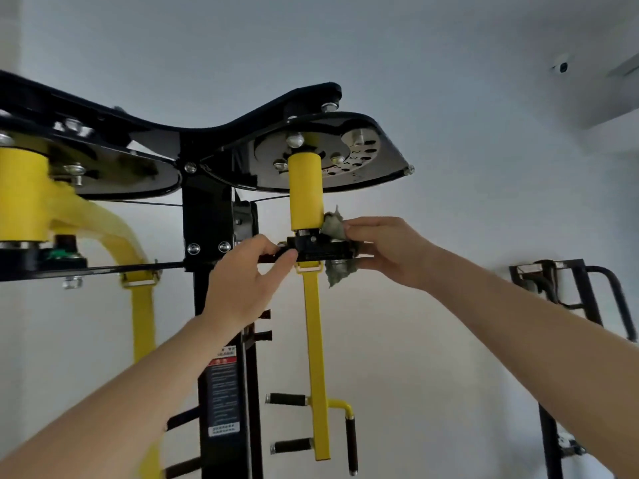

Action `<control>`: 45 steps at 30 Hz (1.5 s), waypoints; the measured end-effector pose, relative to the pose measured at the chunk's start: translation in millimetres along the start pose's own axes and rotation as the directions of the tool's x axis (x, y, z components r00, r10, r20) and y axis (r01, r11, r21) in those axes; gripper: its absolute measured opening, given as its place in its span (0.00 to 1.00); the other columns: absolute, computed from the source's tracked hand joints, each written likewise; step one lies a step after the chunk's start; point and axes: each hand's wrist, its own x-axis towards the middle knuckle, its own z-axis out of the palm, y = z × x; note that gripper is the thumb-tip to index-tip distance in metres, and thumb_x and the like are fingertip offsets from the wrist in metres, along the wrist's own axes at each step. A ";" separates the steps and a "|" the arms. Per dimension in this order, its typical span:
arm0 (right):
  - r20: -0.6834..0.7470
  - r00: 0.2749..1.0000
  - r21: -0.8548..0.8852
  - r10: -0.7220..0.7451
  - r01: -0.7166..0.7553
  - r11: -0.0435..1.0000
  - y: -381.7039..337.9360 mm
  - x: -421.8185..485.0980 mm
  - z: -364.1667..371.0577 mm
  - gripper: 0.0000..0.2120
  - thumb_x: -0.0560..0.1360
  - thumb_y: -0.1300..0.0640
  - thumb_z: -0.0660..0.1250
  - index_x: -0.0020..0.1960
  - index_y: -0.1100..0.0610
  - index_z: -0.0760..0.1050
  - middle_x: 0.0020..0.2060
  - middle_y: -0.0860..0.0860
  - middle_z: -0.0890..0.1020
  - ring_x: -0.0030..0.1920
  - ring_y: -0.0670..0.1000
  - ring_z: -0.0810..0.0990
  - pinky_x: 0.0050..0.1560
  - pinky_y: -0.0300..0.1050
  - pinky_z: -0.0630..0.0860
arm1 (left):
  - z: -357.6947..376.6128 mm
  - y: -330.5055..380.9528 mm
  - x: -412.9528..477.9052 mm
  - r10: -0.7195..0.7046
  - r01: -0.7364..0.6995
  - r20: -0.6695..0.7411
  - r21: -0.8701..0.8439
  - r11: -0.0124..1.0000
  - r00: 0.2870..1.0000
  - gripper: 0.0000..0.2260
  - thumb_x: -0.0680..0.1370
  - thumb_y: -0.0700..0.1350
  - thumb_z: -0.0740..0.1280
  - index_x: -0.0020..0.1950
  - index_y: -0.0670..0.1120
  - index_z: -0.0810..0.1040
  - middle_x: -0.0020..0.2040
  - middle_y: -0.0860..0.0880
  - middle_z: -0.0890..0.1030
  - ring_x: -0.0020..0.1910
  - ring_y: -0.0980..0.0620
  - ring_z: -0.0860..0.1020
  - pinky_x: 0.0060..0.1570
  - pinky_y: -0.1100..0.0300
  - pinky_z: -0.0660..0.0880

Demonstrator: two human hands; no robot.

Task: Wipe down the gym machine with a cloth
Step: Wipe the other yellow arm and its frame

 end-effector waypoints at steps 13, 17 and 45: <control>0.167 0.982 0.247 0.086 -0.126 0.961 40.8 29.6 -2.1 0.12 0.78 0.68 0.67 0.61 0.65 0.79 0.56 0.65 0.83 0.57 0.62 0.84 0.54 0.55 0.83 | 11.0 74.5 13.9 -0.235 0.234 -0.016 0.201 0.951 0.972 0.18 0.70 0.68 0.72 0.51 0.58 0.77 0.45 0.62 0.81 0.47 0.65 0.78 0.43 0.67 0.71; 0.097 0.995 0.149 0.021 -0.036 0.988 36.7 27.5 -8.6 0.10 0.75 0.73 0.66 0.54 0.68 0.81 0.51 0.68 0.83 0.47 0.62 0.83 0.42 0.46 0.85 | 10.5 74.0 13.7 -0.238 0.236 -0.022 0.241 0.941 0.971 0.24 0.68 0.72 0.70 0.51 0.55 0.79 0.46 0.62 0.80 0.47 0.65 0.77 0.44 0.66 0.71; -0.163 0.828 -0.355 -0.537 0.459 0.815 6.4 56.9 -4.6 0.16 0.74 0.63 0.74 0.60 0.54 0.83 0.49 0.47 0.85 0.49 0.44 0.82 0.51 0.32 0.76 | 12.3 69.5 10.4 -0.230 0.232 -0.031 0.180 0.956 0.973 0.21 0.66 0.73 0.68 0.45 0.58 0.78 0.42 0.63 0.81 0.43 0.68 0.78 0.39 0.71 0.68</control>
